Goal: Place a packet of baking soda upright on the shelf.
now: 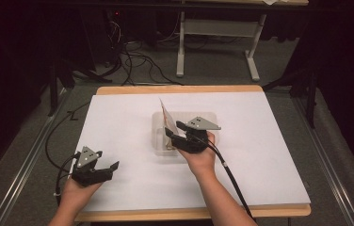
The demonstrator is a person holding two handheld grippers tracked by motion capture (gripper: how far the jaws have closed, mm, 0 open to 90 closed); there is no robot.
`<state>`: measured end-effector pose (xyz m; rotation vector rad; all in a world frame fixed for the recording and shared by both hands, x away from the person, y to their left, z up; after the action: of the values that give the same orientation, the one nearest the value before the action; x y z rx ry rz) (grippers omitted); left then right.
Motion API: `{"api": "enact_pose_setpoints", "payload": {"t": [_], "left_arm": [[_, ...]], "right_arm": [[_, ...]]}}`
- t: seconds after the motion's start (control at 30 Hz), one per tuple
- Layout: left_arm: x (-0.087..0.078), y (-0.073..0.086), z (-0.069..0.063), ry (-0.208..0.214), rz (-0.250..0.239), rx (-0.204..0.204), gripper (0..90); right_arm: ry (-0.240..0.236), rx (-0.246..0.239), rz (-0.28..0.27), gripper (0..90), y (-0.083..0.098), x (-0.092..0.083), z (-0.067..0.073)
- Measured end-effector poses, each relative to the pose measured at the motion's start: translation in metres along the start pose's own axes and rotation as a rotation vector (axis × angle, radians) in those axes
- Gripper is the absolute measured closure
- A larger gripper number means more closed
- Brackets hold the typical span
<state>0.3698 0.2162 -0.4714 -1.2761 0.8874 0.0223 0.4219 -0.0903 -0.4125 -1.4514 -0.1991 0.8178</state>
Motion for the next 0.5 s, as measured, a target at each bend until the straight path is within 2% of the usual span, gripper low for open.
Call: {"api": "enact_pose_setpoints", "payload": {"t": [0.03, 0.07, 0.1, 0.2, 0.5], "left_arm": [[0.0, 0.0, 0.0, 0.0, 0.0, 0.0, 23.4], [0.0, 0.0, 0.0, 0.0, 0.0, -0.001, 23.4], [0.0, 0.0, 0.0, 0.0, 0.0, -0.001, 23.4], [0.0, 0.0, 0.0, 0.0, 0.004, 0.002, 23.4], [0.0, 0.0, 0.001, -0.003, 0.004, 0.004, 23.4]], "right_arm": [[0.0, 0.0, 0.0, 40.9, 0.0, 0.0, 0.0], [0.004, -0.006, 0.009, 32.5, 0.001, 0.001, -0.001], [0.008, -0.007, 0.014, 29.8, 0.001, 0.001, -0.001], [0.015, -0.027, 0.019, 24.7, 0.002, 0.001, 0.0], [0.009, -0.04, 0.023, 22.8, 0.002, -0.009, 0.0]]}}
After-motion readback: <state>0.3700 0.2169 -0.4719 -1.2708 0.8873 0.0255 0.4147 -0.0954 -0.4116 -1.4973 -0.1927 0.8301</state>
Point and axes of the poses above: each handheld gripper's, and its own axes: x roughly forward along the jaws, y roughly out of its underside, z roughly to its left, the point moved 4 cm from there along x, roughly forward along the jaws
